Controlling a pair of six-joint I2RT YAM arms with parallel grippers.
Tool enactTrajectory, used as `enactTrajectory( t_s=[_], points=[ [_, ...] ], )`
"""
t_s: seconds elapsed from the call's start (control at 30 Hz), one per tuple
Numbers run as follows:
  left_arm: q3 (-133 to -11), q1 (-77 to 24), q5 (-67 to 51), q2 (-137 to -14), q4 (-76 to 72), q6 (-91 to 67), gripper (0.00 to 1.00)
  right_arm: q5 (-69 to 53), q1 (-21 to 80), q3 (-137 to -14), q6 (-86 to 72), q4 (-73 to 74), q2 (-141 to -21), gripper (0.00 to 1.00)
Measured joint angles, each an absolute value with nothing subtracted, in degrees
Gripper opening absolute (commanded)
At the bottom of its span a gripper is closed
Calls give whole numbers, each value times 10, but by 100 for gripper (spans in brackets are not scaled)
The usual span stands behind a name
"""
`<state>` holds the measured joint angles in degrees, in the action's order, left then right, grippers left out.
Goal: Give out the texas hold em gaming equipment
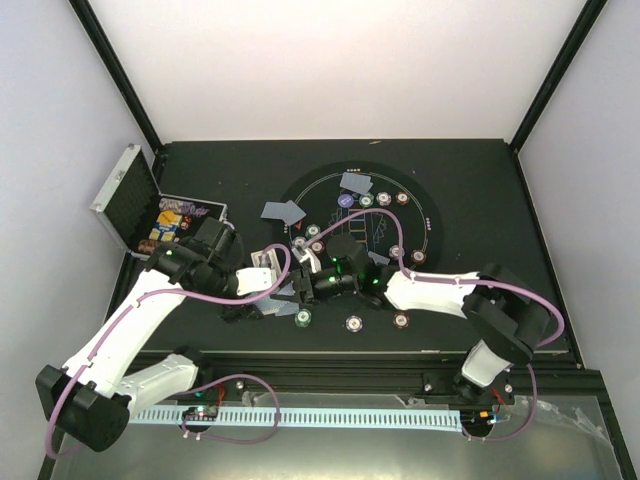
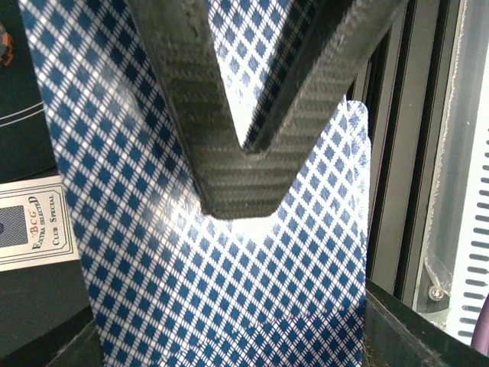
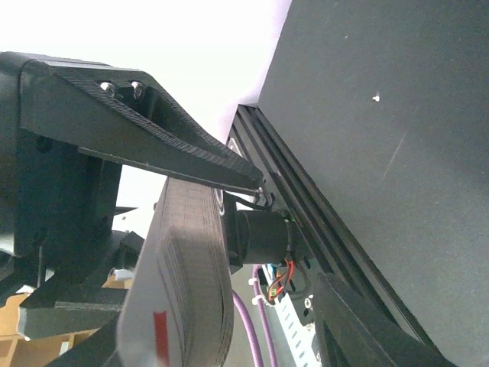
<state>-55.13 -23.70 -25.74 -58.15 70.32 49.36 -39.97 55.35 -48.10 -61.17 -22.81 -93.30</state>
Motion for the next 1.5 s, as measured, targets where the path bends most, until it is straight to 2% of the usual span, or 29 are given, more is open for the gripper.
enactTrajectory(
  t_s=[0.2, 0.5, 0.63, 1.0, 1.27, 1.5],
  points=[
    [-551, -237, -254, -582, 707, 494, 1, -391, 549, -476, -594, -201, -907, 30],
    [-551, -237, -252, -582, 707, 494, 1, -375, 548, -472, -581, -169, -876, 13],
    [-551, -237, -251, -582, 707, 494, 2, -370, 545, -472, -573, -151, -861, 2],
    [-551, -237, -250, -582, 707, 494, 2, -342, 521, -472, -543, -67, -822, 1],
    [-551, -237, -253, -582, 707, 494, 2, -309, 448, -487, -471, 62, -792, 1],
    [-552, -237, -253, -582, 707, 494, 1, -128, 409, -694, -327, 276, -867, 1]
  ],
)
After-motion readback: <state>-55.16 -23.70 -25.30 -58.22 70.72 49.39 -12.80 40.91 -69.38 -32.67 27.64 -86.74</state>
